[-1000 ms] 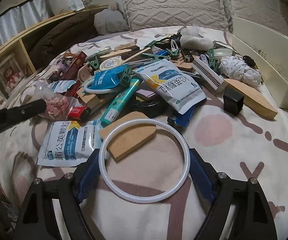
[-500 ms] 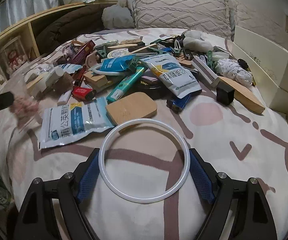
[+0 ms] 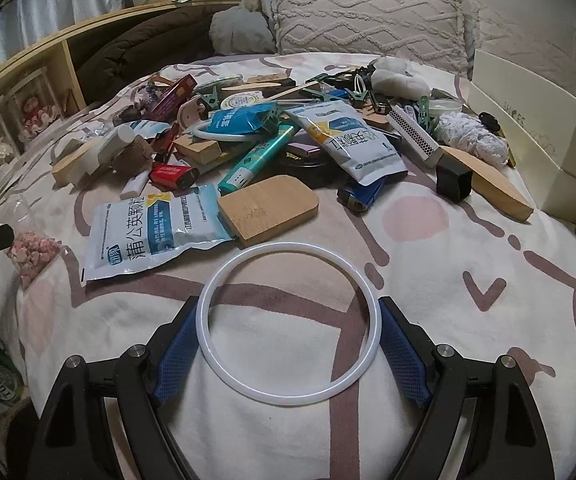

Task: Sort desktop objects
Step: 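Lower the left gripper onto the bag of pink candy and close it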

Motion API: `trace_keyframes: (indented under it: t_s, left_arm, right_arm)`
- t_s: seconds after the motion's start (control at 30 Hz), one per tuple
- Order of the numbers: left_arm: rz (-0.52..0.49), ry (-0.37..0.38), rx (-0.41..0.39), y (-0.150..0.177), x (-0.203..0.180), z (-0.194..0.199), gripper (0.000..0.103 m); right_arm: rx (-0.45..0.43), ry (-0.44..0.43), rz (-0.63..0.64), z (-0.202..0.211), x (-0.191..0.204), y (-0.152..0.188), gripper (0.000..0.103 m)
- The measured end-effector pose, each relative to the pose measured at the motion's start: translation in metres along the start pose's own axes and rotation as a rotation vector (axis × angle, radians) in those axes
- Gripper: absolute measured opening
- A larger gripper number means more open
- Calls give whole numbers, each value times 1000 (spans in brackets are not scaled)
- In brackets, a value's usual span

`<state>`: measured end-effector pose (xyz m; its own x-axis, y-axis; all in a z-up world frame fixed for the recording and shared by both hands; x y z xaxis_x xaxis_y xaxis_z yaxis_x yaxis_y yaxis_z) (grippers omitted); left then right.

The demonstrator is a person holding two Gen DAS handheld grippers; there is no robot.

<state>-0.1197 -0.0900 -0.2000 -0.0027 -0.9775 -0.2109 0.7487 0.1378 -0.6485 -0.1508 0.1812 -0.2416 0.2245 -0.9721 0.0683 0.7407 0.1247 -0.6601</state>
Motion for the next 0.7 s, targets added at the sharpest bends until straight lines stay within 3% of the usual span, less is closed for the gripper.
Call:
trace_keyframes:
  t_s: [0.13,0.23,0.37,0.5,0.7]
  left_arm:
    - [-26,-71,-9,1,3,-3,17]
    - [-56,-134,-23,1,8,-4,34]
    - [-72,-162,-33,-1,15,-1,56]
    - [-115,-120,-92,-6,8,14,72]
    - [-275,-29,-165,-8,-25,29,73]
  right_arm:
    - [4,8,5,0,0,0,86]
    - [2,9,7,-1,0,0,86]
    - [1,6,7,-1,-1,0,86]
    - [-3,6,9,-1,0,0,87]
    - [-8,7,11,-2,0,-1,87]
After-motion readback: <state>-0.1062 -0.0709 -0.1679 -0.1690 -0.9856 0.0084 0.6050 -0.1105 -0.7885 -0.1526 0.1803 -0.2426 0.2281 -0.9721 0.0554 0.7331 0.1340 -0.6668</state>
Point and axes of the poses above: each gripper's, at about its wrist camera, not at the fingertips, and z roughly against the way its jaws point, x to its left, y to its underside, the point moved 4 cm from there along -z, roughly the way its jaws point, and after that the axes turned 1 degree about z, right-handed, at the moved point
